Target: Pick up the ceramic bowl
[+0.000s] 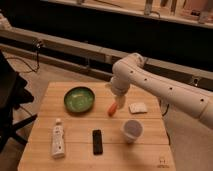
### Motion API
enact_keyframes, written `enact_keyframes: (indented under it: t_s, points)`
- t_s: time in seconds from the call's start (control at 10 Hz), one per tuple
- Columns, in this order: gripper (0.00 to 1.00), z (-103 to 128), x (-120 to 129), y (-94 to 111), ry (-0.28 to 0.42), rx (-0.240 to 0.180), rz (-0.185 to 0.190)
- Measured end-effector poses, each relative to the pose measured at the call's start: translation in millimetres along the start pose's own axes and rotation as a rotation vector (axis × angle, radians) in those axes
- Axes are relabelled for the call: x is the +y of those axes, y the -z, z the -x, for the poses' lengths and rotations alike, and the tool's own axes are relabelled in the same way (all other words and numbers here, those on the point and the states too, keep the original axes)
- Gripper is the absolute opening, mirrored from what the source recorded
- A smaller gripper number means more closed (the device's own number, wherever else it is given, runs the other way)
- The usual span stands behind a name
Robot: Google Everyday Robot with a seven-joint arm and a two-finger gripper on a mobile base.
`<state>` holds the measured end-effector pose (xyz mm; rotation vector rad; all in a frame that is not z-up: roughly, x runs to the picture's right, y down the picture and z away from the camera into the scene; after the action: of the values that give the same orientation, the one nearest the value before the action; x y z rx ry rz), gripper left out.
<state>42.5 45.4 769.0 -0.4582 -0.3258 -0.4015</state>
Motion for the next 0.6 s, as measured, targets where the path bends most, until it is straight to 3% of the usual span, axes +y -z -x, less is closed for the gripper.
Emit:
enact_keyframes:
  t_s: [0.6]
  points:
    - [0.80,19.9,-15.9,-11.8,0.082,-0.051,0.003]
